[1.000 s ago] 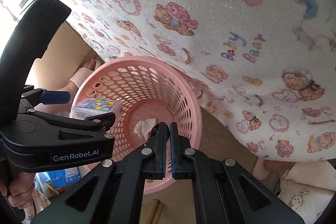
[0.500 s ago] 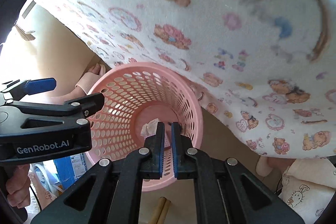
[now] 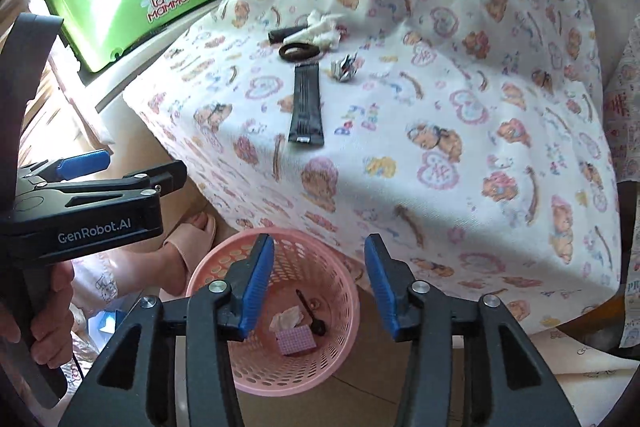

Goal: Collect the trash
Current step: 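Move both tools back up to the chair toward the black strap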

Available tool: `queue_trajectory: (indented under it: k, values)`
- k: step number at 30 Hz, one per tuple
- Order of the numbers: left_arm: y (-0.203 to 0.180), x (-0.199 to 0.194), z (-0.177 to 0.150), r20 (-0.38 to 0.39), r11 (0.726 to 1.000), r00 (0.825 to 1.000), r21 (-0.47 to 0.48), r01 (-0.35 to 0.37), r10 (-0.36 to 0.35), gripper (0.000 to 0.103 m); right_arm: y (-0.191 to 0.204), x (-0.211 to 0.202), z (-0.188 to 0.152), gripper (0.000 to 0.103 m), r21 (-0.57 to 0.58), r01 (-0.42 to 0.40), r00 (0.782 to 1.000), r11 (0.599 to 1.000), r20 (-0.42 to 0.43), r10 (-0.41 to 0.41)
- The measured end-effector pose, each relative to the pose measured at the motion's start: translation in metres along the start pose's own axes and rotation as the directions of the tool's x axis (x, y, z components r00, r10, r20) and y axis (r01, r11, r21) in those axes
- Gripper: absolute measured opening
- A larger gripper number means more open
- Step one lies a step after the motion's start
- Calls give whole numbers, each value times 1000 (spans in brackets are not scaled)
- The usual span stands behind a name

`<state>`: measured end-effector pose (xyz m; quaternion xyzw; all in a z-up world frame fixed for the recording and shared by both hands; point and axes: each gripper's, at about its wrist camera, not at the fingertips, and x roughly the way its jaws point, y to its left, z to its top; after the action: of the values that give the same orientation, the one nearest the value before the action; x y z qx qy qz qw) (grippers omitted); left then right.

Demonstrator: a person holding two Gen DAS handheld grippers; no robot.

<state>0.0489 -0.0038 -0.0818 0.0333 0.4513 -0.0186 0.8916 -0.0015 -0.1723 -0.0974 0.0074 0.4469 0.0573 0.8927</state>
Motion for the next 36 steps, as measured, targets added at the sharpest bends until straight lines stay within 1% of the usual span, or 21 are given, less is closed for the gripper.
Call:
queue_trajectory:
  k: [3,7,11,12,14,17,18,20,21,22,23,24,25,26,28,29,31,32,33,34,36]
  values:
    - [3,-13,2,68,1000,998,-19,4,-3,101,0,-15,5,50,-27,42,997,999,64,-41]
    - [3,-24,3,159,1000,987,-18,-5,8,101,1,-30,6,50,-26,58,988,998,144,-53]
    - [1,-33,5,226,999,974,4,-33,31,101,5,-39,6,50,-41,134,965,990,232,-121]
    - [0,-36,5,244,999,969,14,-40,35,101,6,-40,7,50,-47,141,963,989,239,-126]
    - [0,-42,7,290,998,957,45,-35,20,100,6,-43,9,49,-58,129,963,990,246,-111]
    - [1,-48,13,323,998,946,63,-25,3,100,4,-46,12,48,-43,124,962,991,251,-109]
    - [1,-49,14,329,998,944,65,-27,5,100,3,-45,13,46,-37,117,965,992,241,-105]
    - [-1,-49,15,335,995,942,93,-42,8,99,-2,-41,16,40,-18,113,971,993,212,-106]
    - [-3,-47,15,331,991,944,122,-47,4,99,-5,-38,17,40,-8,111,975,994,193,-107]
    - [-8,-45,15,315,982,949,175,-64,6,99,-8,-35,18,39,3,110,979,994,175,-108]
    - [-10,-44,15,315,975,949,204,-87,19,94,-10,-33,19,36,12,107,981,994,160,-108]
    - [-11,-44,15,322,972,946,212,-103,30,89,-13,-32,20,36,19,107,983,994,149,-109]
    - [-10,-44,15,322,975,947,203,-92,22,88,-15,-31,21,36,25,107,983,994,146,-110]
    - [-9,-43,16,311,979,950,193,-58,-5,86,-18,-30,22,36,31,108,983,994,144,-111]
    - [-7,-42,18,289,983,955,186,6,-60,79,-22,-29,25,36,43,108,984,993,137,-113]
    - [-9,-40,19,284,982,957,188,8,-62,74,-24,-28,26,36,49,107,985,993,133,-112]
    - [-11,-39,20,299,983,954,182,-37,-19,67,-28,-27,28,36,57,112,985,992,128,-118]
    - [-11,-40,21,309,983,951,179,-44,-14,60,-30,-27,29,36,61,115,984,991,129,-122]
    - [-10,-41,22,310,984,950,178,-31,-26,55,-32,-27,30,36,65,118,984,991,130,-126]
    - [-9,-41,25,301,985,952,173,-2,-51,54,-34,-27,30,36,68,119,983,991,130,-127]
    - [-7,-40,29,291,988,954,153,23,-67,52,-36,-28,32,36,75,118,983,990,132,-127]
